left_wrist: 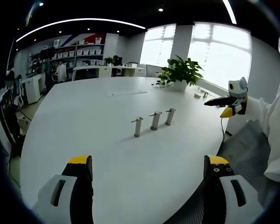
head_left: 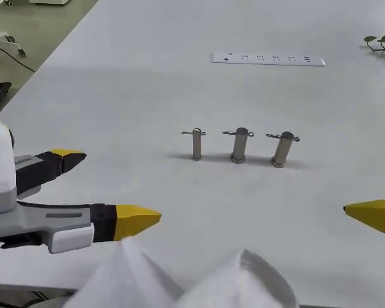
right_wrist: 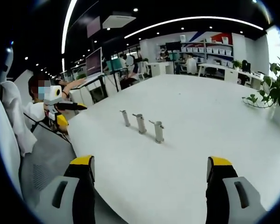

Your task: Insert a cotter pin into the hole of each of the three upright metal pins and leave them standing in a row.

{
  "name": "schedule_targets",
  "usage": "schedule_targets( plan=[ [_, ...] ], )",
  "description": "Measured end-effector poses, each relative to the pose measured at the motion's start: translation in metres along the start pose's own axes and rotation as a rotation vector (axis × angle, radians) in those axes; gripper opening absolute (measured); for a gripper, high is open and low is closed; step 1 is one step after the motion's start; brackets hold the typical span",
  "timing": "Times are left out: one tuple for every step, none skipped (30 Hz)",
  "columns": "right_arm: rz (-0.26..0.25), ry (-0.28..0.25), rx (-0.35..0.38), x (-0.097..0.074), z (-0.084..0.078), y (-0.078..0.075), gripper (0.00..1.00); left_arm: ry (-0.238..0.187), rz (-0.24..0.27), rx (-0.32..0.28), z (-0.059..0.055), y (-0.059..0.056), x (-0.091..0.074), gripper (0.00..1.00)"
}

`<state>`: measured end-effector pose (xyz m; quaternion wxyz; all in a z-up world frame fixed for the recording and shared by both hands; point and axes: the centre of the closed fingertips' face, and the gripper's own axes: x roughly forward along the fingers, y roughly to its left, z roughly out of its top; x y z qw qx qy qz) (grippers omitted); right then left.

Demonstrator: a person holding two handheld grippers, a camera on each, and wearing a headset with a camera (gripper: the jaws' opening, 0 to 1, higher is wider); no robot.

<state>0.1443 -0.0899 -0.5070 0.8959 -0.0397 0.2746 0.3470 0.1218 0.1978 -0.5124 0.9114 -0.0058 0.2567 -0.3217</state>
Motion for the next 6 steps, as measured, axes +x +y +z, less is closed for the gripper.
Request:
schedule_targets(
  plan=[
    [-0.002, -0.002, 0.001, -0.0005, 0.0003, -0.0006, 0.98, 0.001, 0.000, 0.001, -0.0001, -0.0002, -0.0002, 0.99],
    [-0.004, -0.005, 0.004, -0.0009, 0.0013, -0.0005, 0.98, 0.000, 0.001, 0.002, -0.0001, -0.0004, -0.0005, 0.99],
    [-0.007, -0.010, 0.008, -0.0017, 0.0024, -0.0013, 0.98, -0.001, 0.000, 0.002, -0.0001, -0.0006, -0.0007, 0.99],
    [-0.010, -0.016, 0.011, -0.0024, 0.0042, -0.0013, 0.98, -0.004, 0.002, 0.001, 0.0003, -0.0003, -0.0008, 0.99],
    [-0.014, -0.025, 0.012, -0.0038, 0.0074, -0.0008, 0.98, -0.009, 0.005, -0.004, 0.0011, 0.0000, -0.0012, 0.99],
    [-0.019, -0.030, 0.013, -0.0048, 0.0095, -0.0009, 0.98, -0.013, 0.007, -0.009, 0.0015, 0.0003, -0.0014, 0.99]
  ],
)
